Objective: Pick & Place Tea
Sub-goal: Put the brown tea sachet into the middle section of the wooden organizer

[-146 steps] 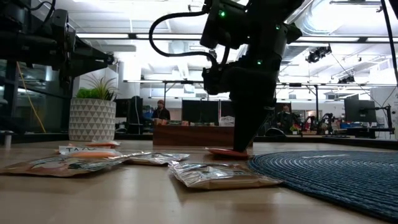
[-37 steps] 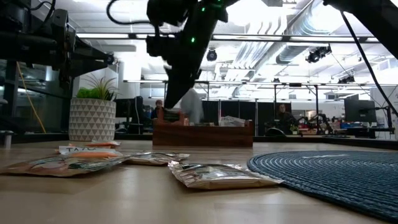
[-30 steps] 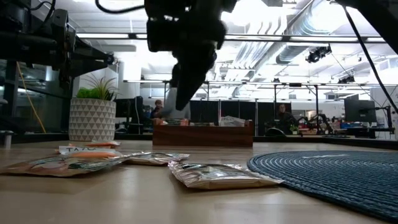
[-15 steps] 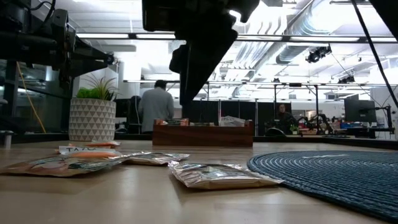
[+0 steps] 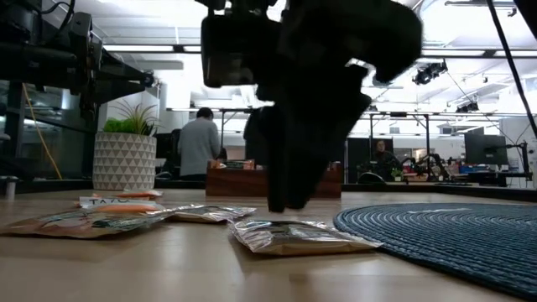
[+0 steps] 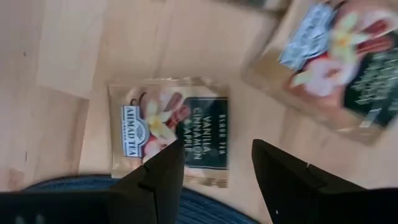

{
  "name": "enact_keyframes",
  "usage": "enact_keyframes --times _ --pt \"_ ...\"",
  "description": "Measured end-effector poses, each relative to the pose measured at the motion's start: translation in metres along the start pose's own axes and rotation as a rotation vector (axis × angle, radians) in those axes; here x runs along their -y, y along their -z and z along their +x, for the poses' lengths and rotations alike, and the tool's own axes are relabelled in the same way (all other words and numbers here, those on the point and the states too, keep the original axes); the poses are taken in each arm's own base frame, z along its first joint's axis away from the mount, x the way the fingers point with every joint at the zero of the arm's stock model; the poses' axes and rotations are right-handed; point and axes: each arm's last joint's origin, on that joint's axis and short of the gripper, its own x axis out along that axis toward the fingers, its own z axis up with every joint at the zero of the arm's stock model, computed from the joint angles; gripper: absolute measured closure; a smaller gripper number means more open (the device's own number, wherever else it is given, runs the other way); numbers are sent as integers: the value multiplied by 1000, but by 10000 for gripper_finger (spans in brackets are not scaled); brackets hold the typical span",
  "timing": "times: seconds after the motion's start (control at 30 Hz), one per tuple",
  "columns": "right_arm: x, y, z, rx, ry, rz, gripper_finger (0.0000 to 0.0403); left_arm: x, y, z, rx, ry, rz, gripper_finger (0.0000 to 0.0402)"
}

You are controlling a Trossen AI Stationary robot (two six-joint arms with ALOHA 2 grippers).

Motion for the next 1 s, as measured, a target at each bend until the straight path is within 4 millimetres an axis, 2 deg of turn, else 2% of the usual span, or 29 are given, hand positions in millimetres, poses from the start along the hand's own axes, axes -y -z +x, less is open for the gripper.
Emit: enact_keyframes --times 0.23,0.53,0.67,0.9,1.0 --pt "-8 10 13 -1 22 37 219 0 0 0 0 0 0 278" --pt "-5 24 30 12 58 109 225 0 0 0 0 0 0 278" --pt "-2 30 34 -2 72 127 265 0 0 0 0 0 0 278" --pt "0 33 35 -4 117 127 383 0 0 0 0 0 0 278" --pt "0 33 35 -5 129 126 394 0 0 0 0 0 0 278"
